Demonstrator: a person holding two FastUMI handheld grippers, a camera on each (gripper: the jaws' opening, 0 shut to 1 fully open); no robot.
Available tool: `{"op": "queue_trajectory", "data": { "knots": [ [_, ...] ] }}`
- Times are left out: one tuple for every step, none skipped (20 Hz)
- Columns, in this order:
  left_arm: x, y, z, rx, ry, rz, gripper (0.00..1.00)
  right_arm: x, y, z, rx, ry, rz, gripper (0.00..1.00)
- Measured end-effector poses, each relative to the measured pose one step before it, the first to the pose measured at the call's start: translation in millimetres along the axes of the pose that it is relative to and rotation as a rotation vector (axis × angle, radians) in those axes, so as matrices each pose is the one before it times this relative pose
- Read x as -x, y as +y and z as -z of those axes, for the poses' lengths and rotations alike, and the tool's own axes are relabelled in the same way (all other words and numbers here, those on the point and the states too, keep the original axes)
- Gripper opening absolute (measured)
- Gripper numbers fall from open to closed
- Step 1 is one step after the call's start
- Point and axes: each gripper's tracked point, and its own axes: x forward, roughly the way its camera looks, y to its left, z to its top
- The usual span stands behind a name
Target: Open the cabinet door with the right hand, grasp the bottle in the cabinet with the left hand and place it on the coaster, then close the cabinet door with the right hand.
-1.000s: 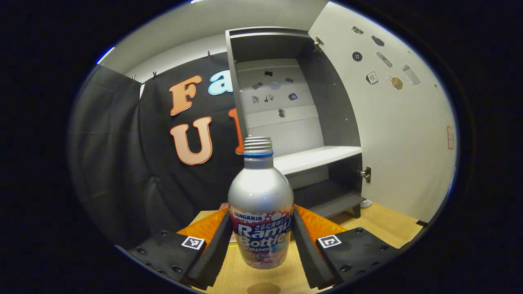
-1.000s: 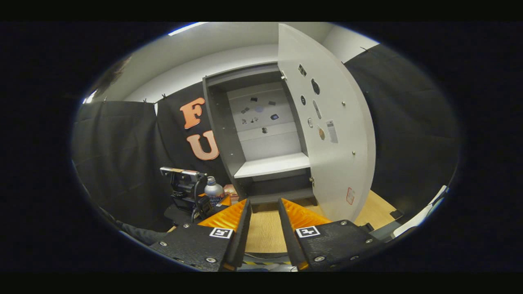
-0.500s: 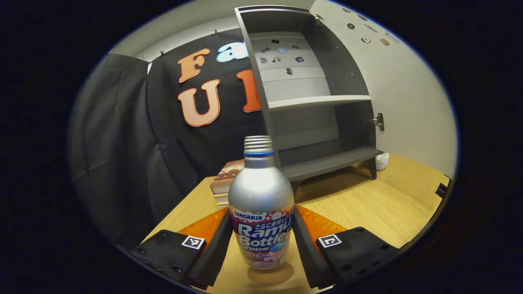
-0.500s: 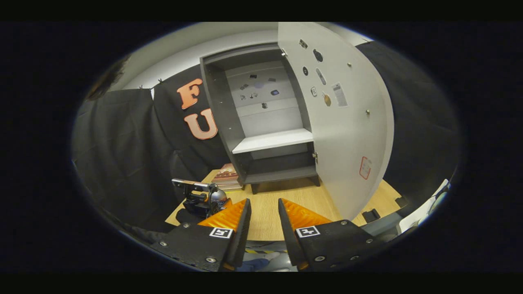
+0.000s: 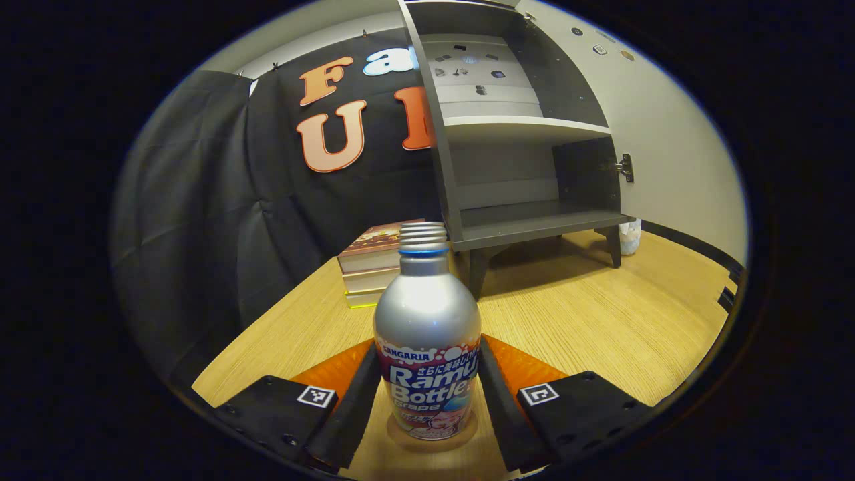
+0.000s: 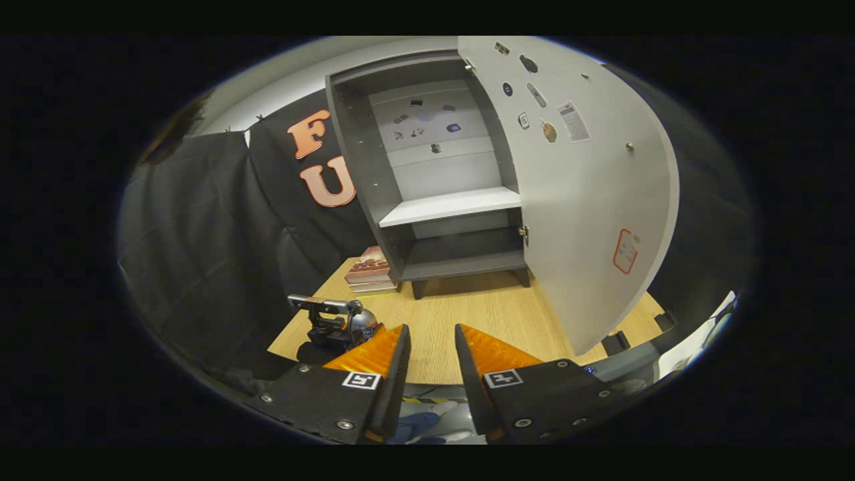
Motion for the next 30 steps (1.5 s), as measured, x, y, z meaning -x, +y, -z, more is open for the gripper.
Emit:
{"op": "queue_trajectory", "data": {
  "knots": [
    [1.4, 3.0, 2.85, 0.01277, 0.01214, -0.00777, 0.86, 0.11, 0.21, -0.12, -0.00078, -0.00123, -0.00249, 0.42],
    [2.3, 1.05, 0.82, 0.01044, 0.00555, -0.00381, 0.86, -0.05, 0.51, -0.5, 0.00041, -0.00014, -0.00183, 0.42],
    [2.7, -0.45, 1.15, 0.00365, 0.00569, -0.00313, 0.86, 0.12, 0.17, 0.17, 0.00001, -0.00039, -0.00273, 0.42],
    [2.85, -0.04, 1.1, 0.00024, 0.00441, -0.00432, 0.86, 0.83, -0.22, 0.22, -0.00037, -0.00073, -0.00284, 0.42],
    [2.26, -0.9, -0.34, -0.00049, -0.00041, -0.00059, 0.86, 0.72, 0.11, -0.4, -0.00083, 0.00142, -0.00139, 0.42],
    [1.98, 2.16, 1.29, 0.00133, 0.0043, -0.00894, 0.86, 0.06, 0.55, 0.88, -0.00186, 0.001, -0.00263, 0.42],
    [0.09, 0.78, 1.57, 0.00306, 0.0024, 0.00497, 0.88, 0.53, 0.35, 0.24, -0.00242, -0.00055, -0.00205, 0.42],
    [1.59, 0.65, 1.03, 0.00143, 0.00357, -0.00506, 0.88, 1.41, 0.7, 1.79, -0.00067, 0.00048, -0.00322, 0.42],
    [-0.61, -0.16, 1.58, 0.00215, 0.00647, 0.00755, 0.88, 1.02, -0.27, 2.24, -0.00018, 0.00495, 0.00203, 0.42],
    [1.33, 1.4, 1.14, -0.00112, 0.0059, -0.00524, 0.89, 1.5, -0.99, 1.32, 0.00011, 0.00109, -0.00044, 0.42],
    [1.36, 1.73, 1.29, 0.0053, 0.00063, 0.00166, 0.93, 1.77, 0.64, -0.7, -0.00104, -0.00296, -0.00161, 0.42],
    [2.16, -0.43, 0.15, 0.00471, 0.00157, 0.00113, 0.84, 1.65, 0.43, 0.87, -0.00051, -0.00206, -0.00109, 0.42],
    [0.77, 2.17, -1.5, 0.002, -0.00098, -0.00577, 0.89, 1.41, -0.22, 0.28, 0.00071, -0.0003, 0.00134, 0.42],
    [2.14, -1.03, -2.62, 0.00405, -0.00632, 0.00833, 0.91, 0.74, -0.14, 0.11, -0.0003, -0.00097, 0.00042, 0.42],
    [0.26, -0.82, -0.74, 0.00269, -0.00281, 0.00509, 0.94, 1.58, 0.39, 1.25, -0.00145, -0.00142, -0.00201, 0.42],
    [1.42, -2.08, -1.07, 0.00261, -0.00344, 0.00922, 0.94, 1.3, 1.06, 1.1, -0.00103, 0.00029, -0.00095, 0.42],
    [2.38, 3.42, -2.06, -0.00408, -0.00335, -0.0111, 0.96, 0.78, 0.6, 0.71, 0.00049, -0.00175, -0.00028, 0.42],
    [2.28, 0.92, -5.2, 0.00043, -0.0097, 0.00272, 0.96, 2.62, 0.94, -0.72, 0.00051, -0.00465, -0.00194, 0.42],
    [3.18, 1.07, -6.56, -0.00083, -0.00906, -0.00301, 0.98, 2.23, 1.39, -1.12, -0.0019, -0.00471, -0.00265, 0.42],
    [2.28, 1.52, -8.26, -0.00365, -0.01164, -0.00183, 0.98, 2.2, 0.88, -1.05, -0.00121, -0.00608, -0.00209, 0.42],
    [2.19, 0.9, -7.2, -0.00118, -0.01128, 0.00123, 0.98, 2.85, 0.34, -1.92, -0.00005, -0.00908, -0.00058, 0.42],
    [3.09, 1.54, -9.33, -0.00036, -0.01259, 0.00002, 0.98, 2.53, 0.65, -2.04, -0.00184, -0.00853, -0.00205, 0.42],
    [3.64, 2.87, -12.45, 0.00135, -0.01444, -0.00072, 0.98, 2.57, 0.63, -2.53, -0.00269, -0.00919, -0.00018, 0.42],
    [3.43, 1.56, -13.21, 0.00552, -0.01778, 0.00107, 0.98, 3.42, 0.57, -2.88, -0.00285, -0.01312, -0.0007, 0.42],
    [3.39, 1.91, -14.49, 0.00371, -0.01688, -0.0025, 0.98, 4.07, -0.36, -5.3, -0.00374, -0.01752, 0.00102, 0.42],
    [3.16, 1.97, -16.39, 0.00466, -0.01984, -0.00201, 0.98, 2.38, -0.45, -5.36, -0.00446, -0.01913, 0.00055, 0.42],
    [4.07, 3.72, -16.67, -0.00113, -0.02057, -0.0025, 0.98, 4.25, -1.44, -8.54, -0.00119, -0.02426, 0.00267, 0.42],
    [3.92, 1.44, -16.92, 0.00421, -0.01929, -0.00192, 0.98, 4.95, -2.12, -9.15, 0.00302, -0.02431, 0.00483, 0.42],
    [2.6, 1.08, -18.29, 0.00559, -0.02095, 0.0058, 0.98, 4.5, -5.04, -9.98, 0.00793, -0.02487, 0.01026, 0.42],
    [2.7, -3.08, -17.4, 0.00255, -0.0199, 0.0134, 0.98, 5.93, -6.35, -12.22, 0.00938, -0.03068, 0.01159, 0.42]
  ]
}}
